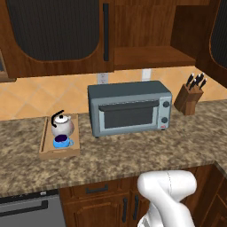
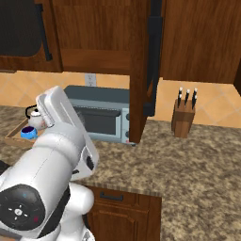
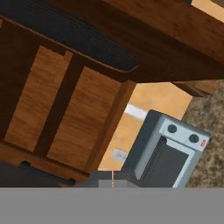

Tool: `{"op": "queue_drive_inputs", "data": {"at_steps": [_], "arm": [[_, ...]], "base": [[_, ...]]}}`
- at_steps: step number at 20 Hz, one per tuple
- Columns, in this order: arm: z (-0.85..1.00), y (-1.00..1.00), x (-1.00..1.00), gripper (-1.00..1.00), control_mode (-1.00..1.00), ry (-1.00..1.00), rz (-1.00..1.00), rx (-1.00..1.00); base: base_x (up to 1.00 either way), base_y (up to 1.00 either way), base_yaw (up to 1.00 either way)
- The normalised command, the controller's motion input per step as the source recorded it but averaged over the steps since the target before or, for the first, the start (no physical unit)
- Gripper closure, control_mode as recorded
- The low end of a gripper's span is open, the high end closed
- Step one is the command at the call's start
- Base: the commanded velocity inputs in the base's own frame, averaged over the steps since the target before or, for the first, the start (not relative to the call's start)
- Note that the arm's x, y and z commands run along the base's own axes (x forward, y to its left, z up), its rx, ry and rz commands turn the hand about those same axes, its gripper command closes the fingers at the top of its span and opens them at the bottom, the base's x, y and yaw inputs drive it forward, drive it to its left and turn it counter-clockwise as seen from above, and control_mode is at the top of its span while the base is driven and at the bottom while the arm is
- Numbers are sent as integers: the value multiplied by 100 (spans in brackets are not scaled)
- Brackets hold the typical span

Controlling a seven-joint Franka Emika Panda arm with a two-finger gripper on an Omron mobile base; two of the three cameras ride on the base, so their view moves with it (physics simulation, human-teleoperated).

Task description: Pick the kettle from the counter and place it on the tray. Then pick the mug from the cabinet and place it on the tray. Then close the cabinet doors.

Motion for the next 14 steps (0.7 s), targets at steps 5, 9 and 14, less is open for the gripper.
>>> {"op": "queue_drive_inputs", "data": {"at_steps": [5,9,14], "arm": [[0,-47,-25,100,-100,-4,0,10],[0,-62,-15,100,-100,-3,0,9],[-5,-80,-16,100,-100,-9,0,16]], "base": [[0,0,0],[0,0,0],[0,0,0]]}}
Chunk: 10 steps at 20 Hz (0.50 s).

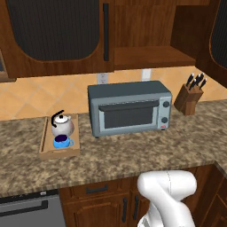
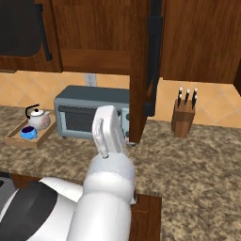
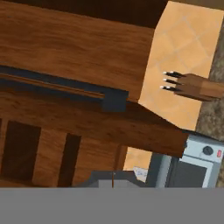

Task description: Pick the kettle from the counter and place it on the tray. Then pick the mug from the cabinet and place it on the tray. Then close the cabinet doors.

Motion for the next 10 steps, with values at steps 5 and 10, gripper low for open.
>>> {"op": "queue_drive_inputs", "data": {"at_steps": [5,10], "arm": [[-31,-59,4,100,-100,-4,0,18],[-47,-46,38,100,-100,0,0,14]], "base": [[0,0,0],[0,0,0]]}}
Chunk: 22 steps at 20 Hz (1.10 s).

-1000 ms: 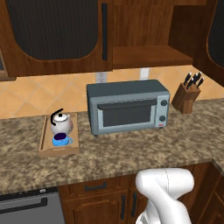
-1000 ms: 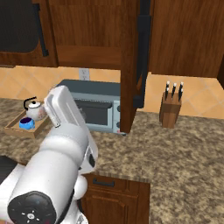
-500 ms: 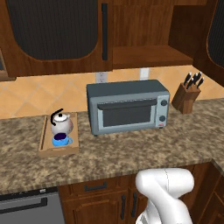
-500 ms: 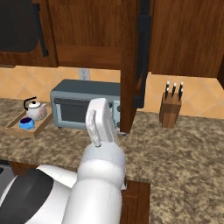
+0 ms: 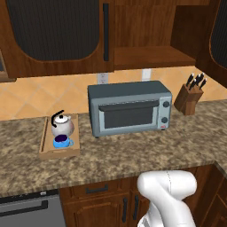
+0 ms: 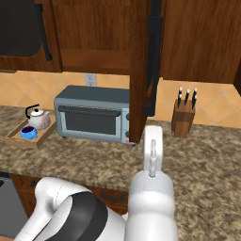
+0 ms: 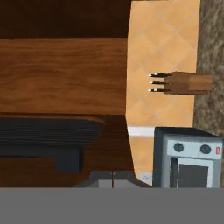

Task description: Pick the kettle from the counter and place it on the tray. Then pick the mug from the cabinet and place it on the tray. Then close the cabinet doors.

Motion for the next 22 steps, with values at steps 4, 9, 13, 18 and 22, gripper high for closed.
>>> {"op": "queue_drive_inputs", "data": {"at_steps": [4,9,13,18,22], "arm": [[-21,-60,60,100,-100,1,0,20],[-4,-11,94,100,-100,1,0,21],[-9,-14,89,100,-100,0,0,14],[-5,-27,94,100,-100,2,4,13],[0,-29,56,100,-100,1,11,10]], "base": [[0,0,0],[0,0,0],[0,0,0],[0,0,0],[0,0,0]]}}
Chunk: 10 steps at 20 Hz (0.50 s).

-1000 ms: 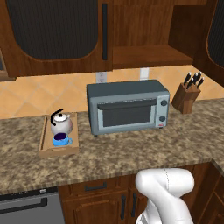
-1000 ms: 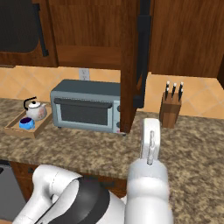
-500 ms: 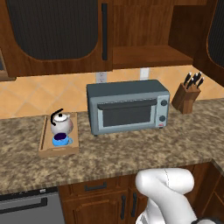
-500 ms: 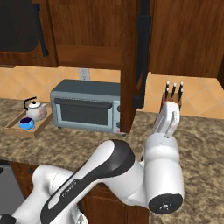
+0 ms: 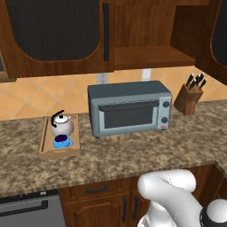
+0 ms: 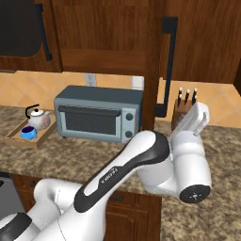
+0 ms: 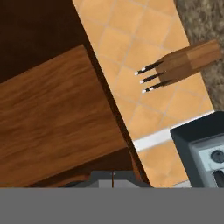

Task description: Pick the kettle from the counter and place it on the tray. Then pick the mug from the cabinet and place it on the tray. Then close the cabinet doors.

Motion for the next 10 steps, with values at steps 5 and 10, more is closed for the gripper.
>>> {"op": "queue_drive_inputs", "data": {"at_steps": [5,10], "arm": [[23,35,3,100,-100,-3,23,7],[30,96,0,100,-100,-7,24,0]], "base": [[0,0,0],[0,0,0]]}}
